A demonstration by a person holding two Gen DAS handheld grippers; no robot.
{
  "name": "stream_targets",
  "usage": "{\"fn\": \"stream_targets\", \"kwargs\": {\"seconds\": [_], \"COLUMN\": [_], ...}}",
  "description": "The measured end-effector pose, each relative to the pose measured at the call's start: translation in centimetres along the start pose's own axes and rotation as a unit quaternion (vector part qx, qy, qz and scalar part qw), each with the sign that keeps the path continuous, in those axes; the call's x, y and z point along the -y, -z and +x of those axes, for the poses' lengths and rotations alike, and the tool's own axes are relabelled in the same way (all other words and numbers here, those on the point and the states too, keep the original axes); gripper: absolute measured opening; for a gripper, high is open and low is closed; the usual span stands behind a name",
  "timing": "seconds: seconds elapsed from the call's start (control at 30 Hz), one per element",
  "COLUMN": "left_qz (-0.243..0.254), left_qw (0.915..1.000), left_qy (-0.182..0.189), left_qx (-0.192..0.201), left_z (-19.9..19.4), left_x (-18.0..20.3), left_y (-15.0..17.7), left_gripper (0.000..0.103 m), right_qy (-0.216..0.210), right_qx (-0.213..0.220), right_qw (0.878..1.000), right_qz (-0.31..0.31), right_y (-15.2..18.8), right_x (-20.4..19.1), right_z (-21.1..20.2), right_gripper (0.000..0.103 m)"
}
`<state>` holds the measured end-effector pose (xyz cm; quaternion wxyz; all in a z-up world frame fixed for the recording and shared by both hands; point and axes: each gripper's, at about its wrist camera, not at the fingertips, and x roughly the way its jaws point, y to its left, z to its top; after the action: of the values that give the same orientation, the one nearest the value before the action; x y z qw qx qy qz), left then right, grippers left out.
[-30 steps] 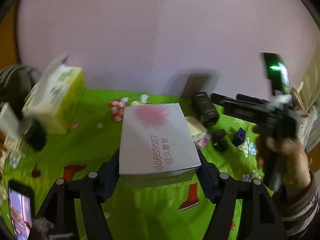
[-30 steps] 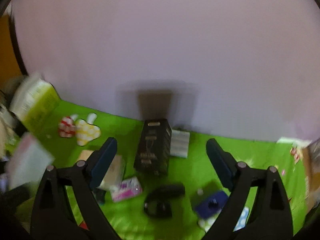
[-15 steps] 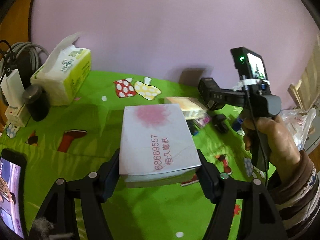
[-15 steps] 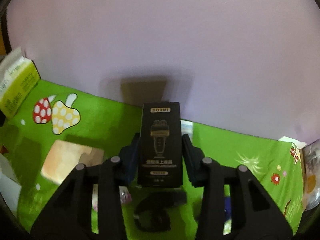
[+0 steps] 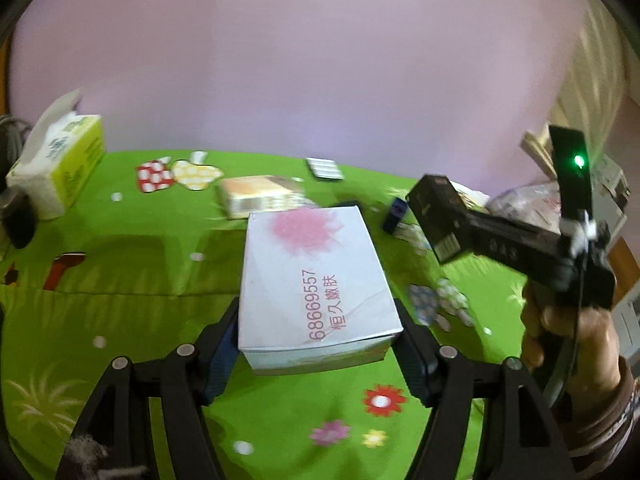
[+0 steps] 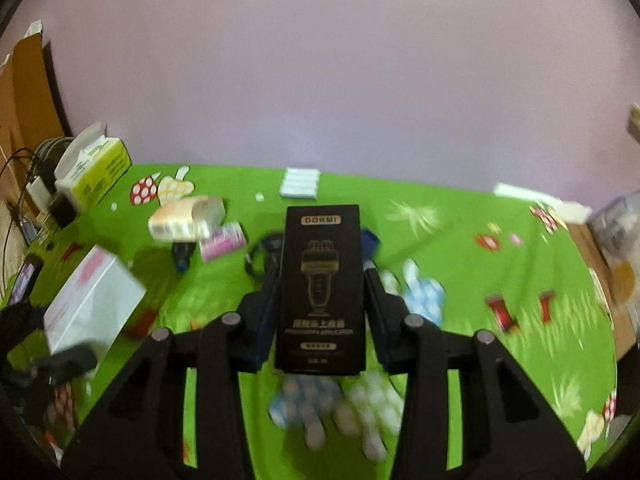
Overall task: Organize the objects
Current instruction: 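Grasp the black DORMI box with the right tool, then carry both boxes to the orange-rimmed box and release them inside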
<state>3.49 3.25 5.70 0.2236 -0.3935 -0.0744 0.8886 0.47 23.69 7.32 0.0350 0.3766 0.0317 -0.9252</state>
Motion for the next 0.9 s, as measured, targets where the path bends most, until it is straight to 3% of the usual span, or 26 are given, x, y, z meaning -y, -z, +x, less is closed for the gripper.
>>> {"fn": "stream_targets", "kwargs": {"seconds": [0.23, 0.53, 0.73, 0.9], "left_qz": [0.037, 0.095, 0.132, 0.177], "left_qw": [0.9988, 0.9933, 0.9866, 0.9746], "left_qy": [0.032, 0.064, 0.093, 0.134], "left_qx": [-0.008, -0.016, -0.023, -0.028], "left_z": [0.6, 1.0, 1.6, 2.3], "left_x": [4.5, 10.7, 15.3, 20.9], "left_y": [1.3, 3.4, 4.4, 5.8], "left_gripper": [0.069, 0.069, 0.069, 0.069], "right_qy": [0.018, 0.053, 0.096, 0.145], "right_qx": [-0.001, -0.005, 0.0, 0.003], "right_qw": [0.999, 0.996, 0.989, 0.977], "right_qz": [0.028, 0.072, 0.116, 0.153], "right_y": [4.5, 9.8, 13.6, 17.1], "right_x": [5.1, 10.9, 15.9, 20.9], "right_z": [-6.2, -10.7, -14.9, -19.2], "right_gripper": [0.044, 0.044, 0.044, 0.044]}}
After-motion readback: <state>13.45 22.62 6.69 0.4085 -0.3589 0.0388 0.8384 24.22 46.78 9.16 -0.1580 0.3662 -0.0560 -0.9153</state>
